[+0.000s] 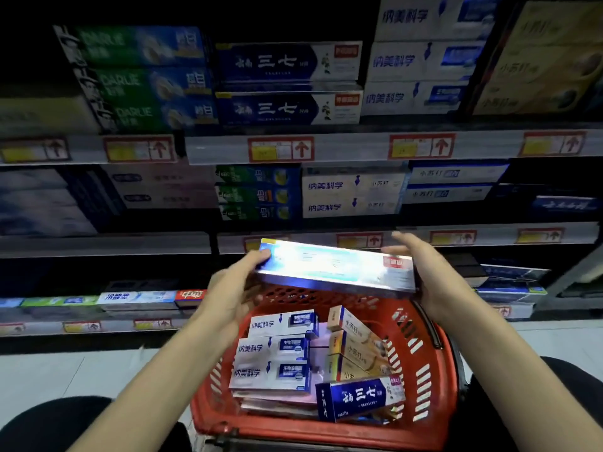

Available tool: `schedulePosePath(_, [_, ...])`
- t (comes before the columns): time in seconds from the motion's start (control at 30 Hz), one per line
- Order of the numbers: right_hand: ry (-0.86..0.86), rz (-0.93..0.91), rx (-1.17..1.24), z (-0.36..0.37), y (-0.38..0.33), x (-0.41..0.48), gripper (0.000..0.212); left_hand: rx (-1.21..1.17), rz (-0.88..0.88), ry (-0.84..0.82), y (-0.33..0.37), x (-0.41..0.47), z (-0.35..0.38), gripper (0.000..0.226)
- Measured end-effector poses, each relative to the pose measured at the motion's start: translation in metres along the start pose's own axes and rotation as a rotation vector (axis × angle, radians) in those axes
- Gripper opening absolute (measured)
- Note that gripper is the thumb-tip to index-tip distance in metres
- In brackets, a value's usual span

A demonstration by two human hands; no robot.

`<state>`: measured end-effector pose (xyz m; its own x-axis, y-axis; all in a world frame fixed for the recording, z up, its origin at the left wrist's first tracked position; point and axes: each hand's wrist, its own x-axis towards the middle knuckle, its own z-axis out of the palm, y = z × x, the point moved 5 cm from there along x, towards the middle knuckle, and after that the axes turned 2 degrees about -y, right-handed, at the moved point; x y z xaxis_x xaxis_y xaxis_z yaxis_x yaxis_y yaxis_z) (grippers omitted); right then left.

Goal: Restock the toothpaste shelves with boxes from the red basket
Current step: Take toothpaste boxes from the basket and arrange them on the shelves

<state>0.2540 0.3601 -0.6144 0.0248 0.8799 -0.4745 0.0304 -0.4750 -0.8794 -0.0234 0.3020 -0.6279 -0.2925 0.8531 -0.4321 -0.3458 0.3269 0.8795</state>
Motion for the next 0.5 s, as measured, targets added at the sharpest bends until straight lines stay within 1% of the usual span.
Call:
schedulePosePath(0.07, [0.006, -0.019, 0.109, 0.0, -0.001, 0.002, 0.043, 0.004, 0.003, -0.011, 0.0, -0.002, 0.001, 0.012])
schedulePosePath(0.13, [0.006, -0.072, 0.194, -0.003, -0.005, 0.003, 0.035, 0.032, 0.065, -0.02, 0.006, -0.005, -0.001, 0.012])
schedulePosePath(0.2, [0.011, -0.136, 0.238, -0.006, -0.008, 0.002, 0.031, 0.055, 0.137, -0.036, 0.013, -0.008, -0.002, 0.013])
schedulePosePath(0.27, [0.013, -0.208, 0.251, -0.005, -0.011, 0.0, 0.032, 0.087, 0.188, -0.066, 0.017, -0.01, -0.002, 0.017])
schedulePosePath(0.4, [0.037, -0.282, 0.266, -0.003, -0.014, 0.004, 0.048, 0.121, 0.217, -0.054, 0.019, -0.008, -0.004, 0.022])
schedulePosePath(0.43, [0.046, -0.3, 0.271, -0.004, -0.015, 0.006, 0.048, 0.111, 0.222, -0.049, 0.019, -0.007, -0.005, 0.022])
schedulePosePath(0.5, [0.059, -0.341, 0.261, -0.003, -0.018, 0.004, 0.04, 0.098, 0.243, -0.031, 0.02, -0.006, -0.006, 0.022])
